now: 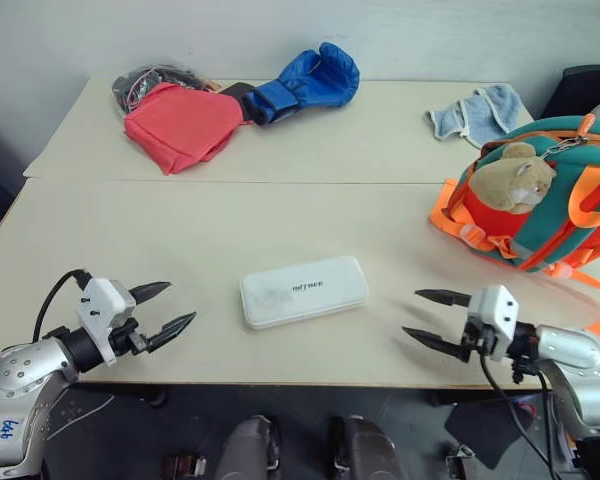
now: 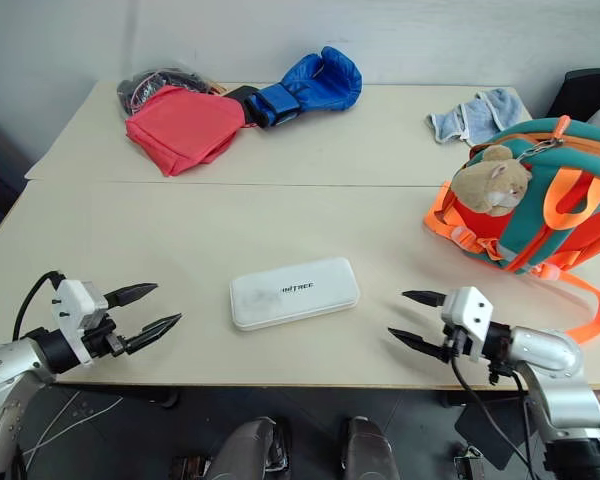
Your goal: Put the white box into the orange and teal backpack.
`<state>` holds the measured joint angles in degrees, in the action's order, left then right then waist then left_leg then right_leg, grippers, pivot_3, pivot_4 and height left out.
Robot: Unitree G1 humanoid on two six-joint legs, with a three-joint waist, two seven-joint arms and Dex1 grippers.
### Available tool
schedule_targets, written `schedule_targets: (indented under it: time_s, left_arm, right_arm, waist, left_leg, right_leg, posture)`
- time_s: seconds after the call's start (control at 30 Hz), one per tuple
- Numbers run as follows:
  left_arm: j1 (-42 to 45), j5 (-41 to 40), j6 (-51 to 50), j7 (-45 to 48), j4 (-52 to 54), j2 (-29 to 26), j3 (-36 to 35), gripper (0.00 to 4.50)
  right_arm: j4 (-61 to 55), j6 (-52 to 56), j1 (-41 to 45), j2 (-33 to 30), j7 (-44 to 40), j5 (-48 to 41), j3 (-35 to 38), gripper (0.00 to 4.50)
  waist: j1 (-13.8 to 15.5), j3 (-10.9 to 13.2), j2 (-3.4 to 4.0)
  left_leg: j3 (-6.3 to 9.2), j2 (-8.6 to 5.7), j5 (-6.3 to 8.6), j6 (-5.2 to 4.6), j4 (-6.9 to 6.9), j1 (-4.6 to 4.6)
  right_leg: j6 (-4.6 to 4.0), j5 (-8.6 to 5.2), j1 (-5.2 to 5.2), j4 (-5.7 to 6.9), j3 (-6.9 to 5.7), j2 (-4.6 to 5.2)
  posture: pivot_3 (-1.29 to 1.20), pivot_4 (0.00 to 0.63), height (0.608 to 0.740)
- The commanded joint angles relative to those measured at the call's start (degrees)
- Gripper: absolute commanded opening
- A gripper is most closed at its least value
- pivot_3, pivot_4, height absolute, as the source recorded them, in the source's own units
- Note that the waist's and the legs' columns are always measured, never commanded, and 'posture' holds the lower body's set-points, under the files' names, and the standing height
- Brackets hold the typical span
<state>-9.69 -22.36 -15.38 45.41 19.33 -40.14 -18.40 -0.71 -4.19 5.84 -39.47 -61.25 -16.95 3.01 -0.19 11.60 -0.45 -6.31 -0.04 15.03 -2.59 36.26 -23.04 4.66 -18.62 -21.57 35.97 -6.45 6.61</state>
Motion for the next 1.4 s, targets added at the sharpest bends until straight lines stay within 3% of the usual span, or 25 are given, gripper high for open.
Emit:
schedule_targets:
  time_s: [0.03,0.2,0.27,0.47,0.67,0.97,1.23,1.4]
  left_arm:
    - [0.90,1.96,-1.00,-1.62,2.37,0.06,3.15,2.07]
    - [3.12,1.66,-1.40,-1.62,2.26,0.74,5.83,0.54]
    - [4.71,1.31,-0.96,-1.67,1.74,1.64,6.65,0.02]
    - [8.48,2.92,-2.10,-0.67,-0.80,1.76,10.92,0.02]
    - [13.54,3.88,-2.23,0.09,-3.70,2.19,14.19,0.02]
    - [18.73,3.26,-4.50,3.53,-6.17,4.13,18.68,0.02]
    - [21.62,3.68,-4.33,3.99,-10.04,6.64,20.40,0.02]
    - [19.72,-3.39,-13.88,4.41,-8.30,5.10,15.22,1.23]
  right_arm:
    - [1.17,1.87,2.95,0.66,2.92,3.80,-2.48,1.79]
    - [7.35,-2.73,6.89,2.56,6.47,8.56,-4.03,0.10]
    - [9.86,-4.46,9.38,3.60,7.50,9.83,-4.97,0.00]
    - [11.59,-3.06,14.11,6.58,7.32,9.90,-7.38,0.00]
    - [5.99,1.63,12.83,6.45,4.58,7.33,-8.29,0.00]
    - [-4.90,7.26,2.68,0.66,1.84,3.43,-4.96,0.00]
    - [-6.18,8.18,-4.19,-3.28,4.56,3.04,2.69,0.00]
    - [-4.97,7.23,-5.97,-5.57,4.02,2.91,5.41,0.00]
  waist:
    - [0.04,0.00,0.00]
    - [0.25,0.00,-0.01]
    - [0.06,0.00,-0.01]
    - [-0.19,0.00,0.00]
    - [0.08,0.00,0.00]
    - [0.18,-0.01,-0.02]
    - [0.43,-0.01,-0.03]
    - [0.03,-0.01,-0.03]
  left_leg:
    - [0.00,-0.01,-0.01,0.02,0.00,-0.01]
    - [0.02,-0.03,-0.03,0.00,0.02,-0.02]
    - [0.00,-0.04,-0.03,0.00,0.05,-0.02]
    - [0.00,-0.01,-0.21,-0.17,0.03,-0.01]
    - [0.03,-0.03,-0.22,-0.22,0.09,-0.04]
    - [0.06,-0.04,-0.20,-0.23,0.10,-0.05]
    - [0.06,-0.04,-0.20,-0.24,0.13,-0.04]
    - [0.05,-0.01,-0.21,-0.24,0.13,-0.02]
  right_leg:
    - [0.00,0.00,-0.01,0.00,0.00,0.00]
    - [0.00,0.00,0.01,0.00,-0.03,0.00]
    - [0.00,0.00,0.02,0.00,-0.01,0.00]
    - [0.00,0.00,-0.01,0.08,-0.04,-0.04]
    - [0.00,0.00,0.02,0.07,-0.04,-0.03]
    - [0.00,0.00,0.04,0.06,-0.07,-0.03]
    - [0.00,0.00,0.06,0.07,-0.07,-0.03]
    - [0.00,0.00,0.06,0.09,-0.08,-0.04]
  posture:
    - [0.00,0.150,0.740]
    - [0.00,0.150,0.740]
    - [0.00,0.150,0.740]
    - [0.00,0.150,0.740]
    - [0.00,0.150,0.740]
    - [0.00,0.150,0.740]
    - [0.00,0.150,0.740]
    - [0.00,0.150,0.740]
